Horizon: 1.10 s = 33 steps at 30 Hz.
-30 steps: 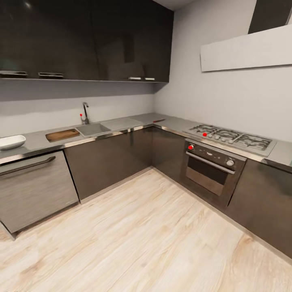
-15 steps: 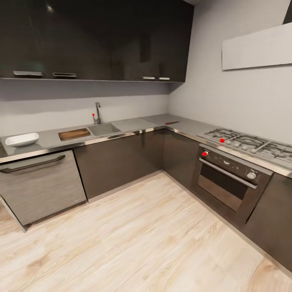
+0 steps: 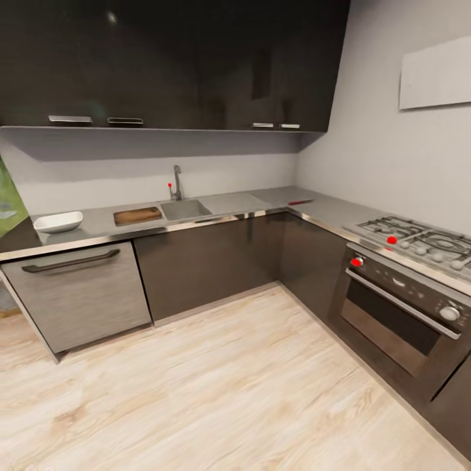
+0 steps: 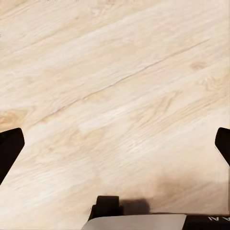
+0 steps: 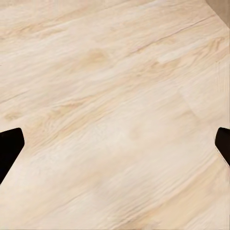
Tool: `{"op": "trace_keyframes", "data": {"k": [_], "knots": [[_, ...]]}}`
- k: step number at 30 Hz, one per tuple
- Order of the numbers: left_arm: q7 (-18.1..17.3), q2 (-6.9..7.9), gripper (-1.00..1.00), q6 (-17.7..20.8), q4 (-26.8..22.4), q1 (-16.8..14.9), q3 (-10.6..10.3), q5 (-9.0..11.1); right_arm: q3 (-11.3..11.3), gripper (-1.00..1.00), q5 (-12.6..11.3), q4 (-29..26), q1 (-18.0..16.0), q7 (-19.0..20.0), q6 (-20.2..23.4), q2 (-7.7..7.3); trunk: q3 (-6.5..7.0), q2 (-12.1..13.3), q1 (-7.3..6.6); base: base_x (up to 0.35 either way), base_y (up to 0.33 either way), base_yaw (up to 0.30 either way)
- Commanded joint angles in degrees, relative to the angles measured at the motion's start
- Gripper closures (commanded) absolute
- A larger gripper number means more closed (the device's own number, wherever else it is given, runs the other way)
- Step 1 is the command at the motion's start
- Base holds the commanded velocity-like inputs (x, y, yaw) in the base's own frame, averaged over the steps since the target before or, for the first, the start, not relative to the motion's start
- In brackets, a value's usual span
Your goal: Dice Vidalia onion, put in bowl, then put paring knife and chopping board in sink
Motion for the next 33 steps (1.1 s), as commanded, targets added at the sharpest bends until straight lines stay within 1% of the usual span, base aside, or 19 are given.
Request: {"op": "trace_keyframes", "data": {"k": [1, 33], "knots": [[0.18, -0.02, -1.0, -0.1, -0.07, 0.01, 0.0, 0.0, 0.04, -1.0, 0.06, 0.04, -0.02, -0.15, -0.16, -0.01, -0.05, -0.02, 0.02, 0.221, -0.215, 0.247], [0.16, -0.02, -1.0, -0.05, -0.05, 0.01, -0.01, 0.0, 0.04, -1.0, 0.07, 0.04, -0.02, -0.15, -0.16, -0.01, -0.05, -0.02, 0.02, 0.221, -0.216, 0.247]]}}
